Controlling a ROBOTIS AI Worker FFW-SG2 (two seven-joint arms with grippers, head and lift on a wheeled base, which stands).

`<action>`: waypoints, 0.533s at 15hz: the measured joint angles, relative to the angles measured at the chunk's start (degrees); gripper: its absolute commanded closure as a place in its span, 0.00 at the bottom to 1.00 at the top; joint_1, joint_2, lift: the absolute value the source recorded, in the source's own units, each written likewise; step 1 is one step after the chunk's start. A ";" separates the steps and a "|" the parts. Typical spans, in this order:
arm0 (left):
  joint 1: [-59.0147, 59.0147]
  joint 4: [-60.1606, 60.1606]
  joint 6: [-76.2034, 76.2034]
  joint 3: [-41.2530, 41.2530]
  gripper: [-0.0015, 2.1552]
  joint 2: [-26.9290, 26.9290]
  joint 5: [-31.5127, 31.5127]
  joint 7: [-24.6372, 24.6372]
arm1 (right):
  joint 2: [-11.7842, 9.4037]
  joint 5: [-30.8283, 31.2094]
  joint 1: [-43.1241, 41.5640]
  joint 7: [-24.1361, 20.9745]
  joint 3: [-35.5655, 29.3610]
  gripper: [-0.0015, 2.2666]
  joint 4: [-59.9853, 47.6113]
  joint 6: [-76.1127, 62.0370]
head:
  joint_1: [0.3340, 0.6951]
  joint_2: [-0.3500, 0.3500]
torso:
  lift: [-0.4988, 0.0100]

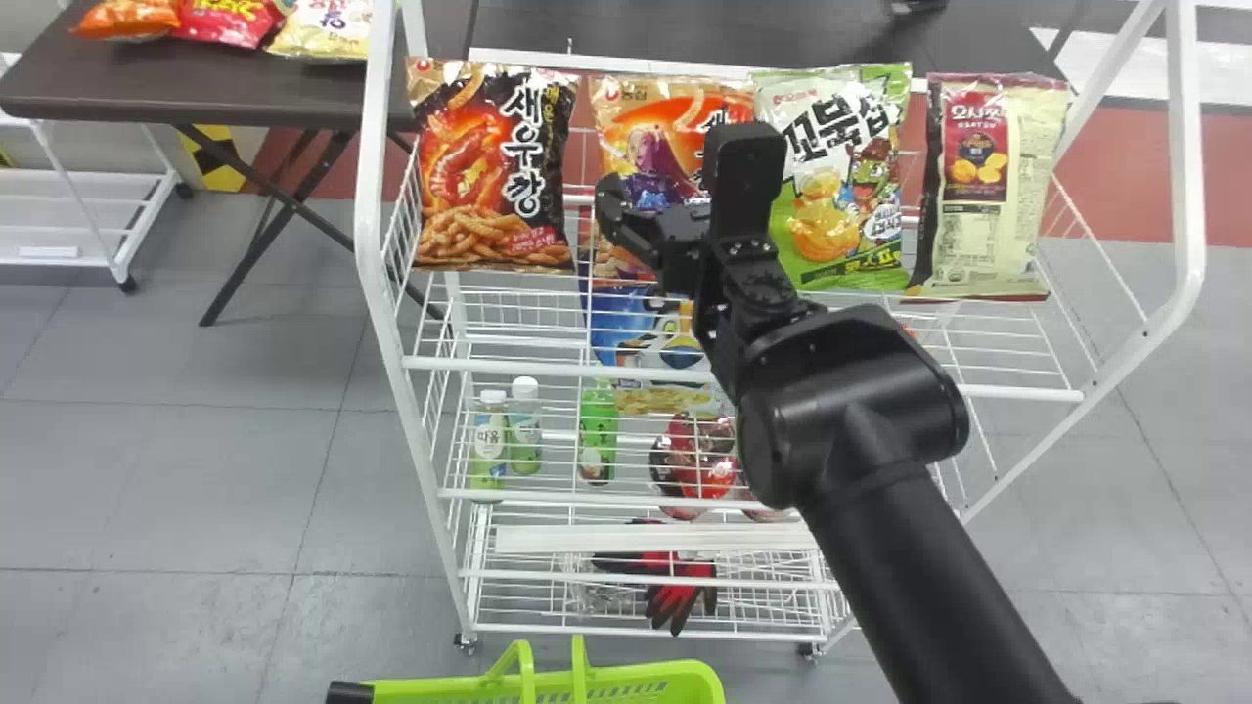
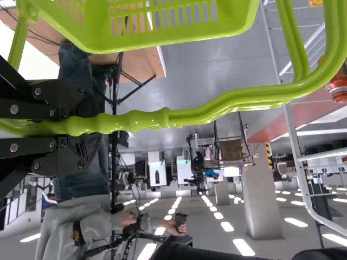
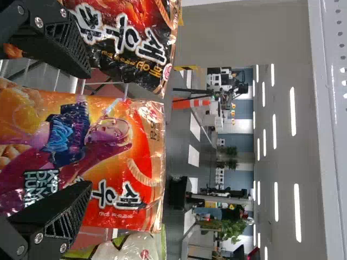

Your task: Hold basket handle with left hand then pick Saewookkang with right hand and place into basket

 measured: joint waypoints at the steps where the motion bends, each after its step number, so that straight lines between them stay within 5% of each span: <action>1: 0.00 0.05 -0.18 0.01 0.98 0.00 0.00 -0.08 | 0.11 -0.33 -1.29 0.07 -0.15 0.05 1.85 -0.04 | 1.00 0.37 | 0.94; 8: -0.73 1.36 -1.38 -0.31 0.98 -0.24 -0.14 -0.21 | 0.44 -3.56 -9.01 5.10 -1.86 0.05 15.02 -2.58 | 1.00 0.36 | 0.94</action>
